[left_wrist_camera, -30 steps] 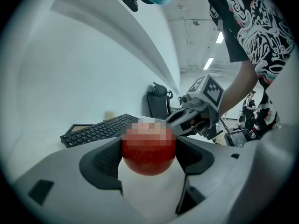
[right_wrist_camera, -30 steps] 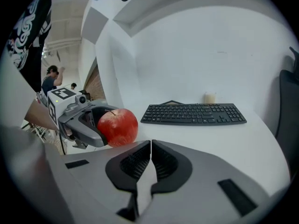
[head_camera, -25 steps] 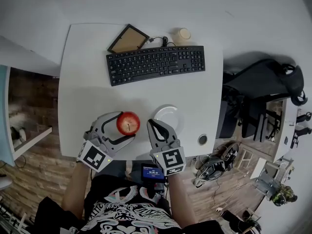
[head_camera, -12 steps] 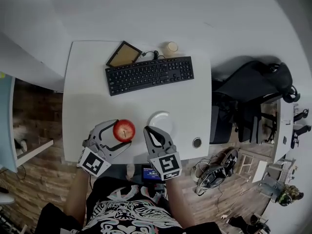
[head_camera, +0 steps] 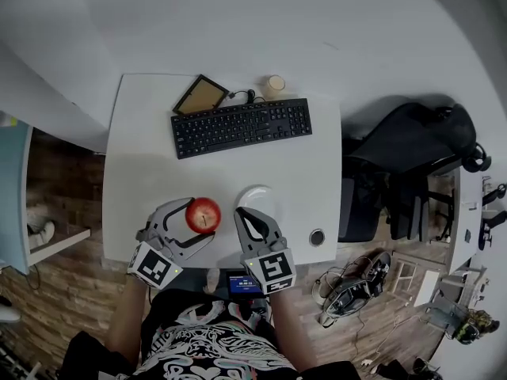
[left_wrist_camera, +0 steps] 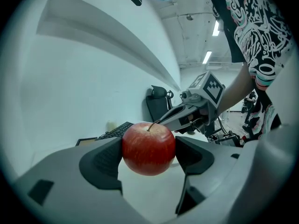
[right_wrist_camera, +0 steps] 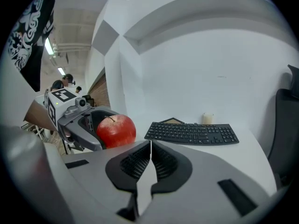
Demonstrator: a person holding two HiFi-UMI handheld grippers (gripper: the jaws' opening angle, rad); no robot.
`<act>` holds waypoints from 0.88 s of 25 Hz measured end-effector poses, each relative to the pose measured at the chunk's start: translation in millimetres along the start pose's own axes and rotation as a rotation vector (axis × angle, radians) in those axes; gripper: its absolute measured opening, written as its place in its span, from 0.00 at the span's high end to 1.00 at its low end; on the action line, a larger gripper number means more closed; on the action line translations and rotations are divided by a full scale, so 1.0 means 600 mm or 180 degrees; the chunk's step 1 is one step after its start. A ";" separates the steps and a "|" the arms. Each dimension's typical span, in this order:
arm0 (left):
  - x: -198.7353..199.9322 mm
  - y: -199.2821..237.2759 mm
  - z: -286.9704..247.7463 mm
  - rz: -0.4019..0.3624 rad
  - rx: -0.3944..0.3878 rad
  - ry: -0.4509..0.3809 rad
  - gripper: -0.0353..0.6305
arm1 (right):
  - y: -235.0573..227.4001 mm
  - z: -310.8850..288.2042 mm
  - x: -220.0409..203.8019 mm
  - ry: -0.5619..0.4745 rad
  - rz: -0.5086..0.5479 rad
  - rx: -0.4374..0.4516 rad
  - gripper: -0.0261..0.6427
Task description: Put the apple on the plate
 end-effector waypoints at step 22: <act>0.056 -0.108 -0.143 -0.0078 -0.0111 0.0034 0.41 | -0.134 0.117 -0.040 -0.0044 -0.0043 -0.0015 0.91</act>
Point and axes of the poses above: the fingertips, and each gripper's own axes: z backward along the fingers, y to its left, x out of its top, the point moved 2 cm from there along z, backward along the fingers, and after that the axes turned 7 degrees about x, right-handed, at the moved point
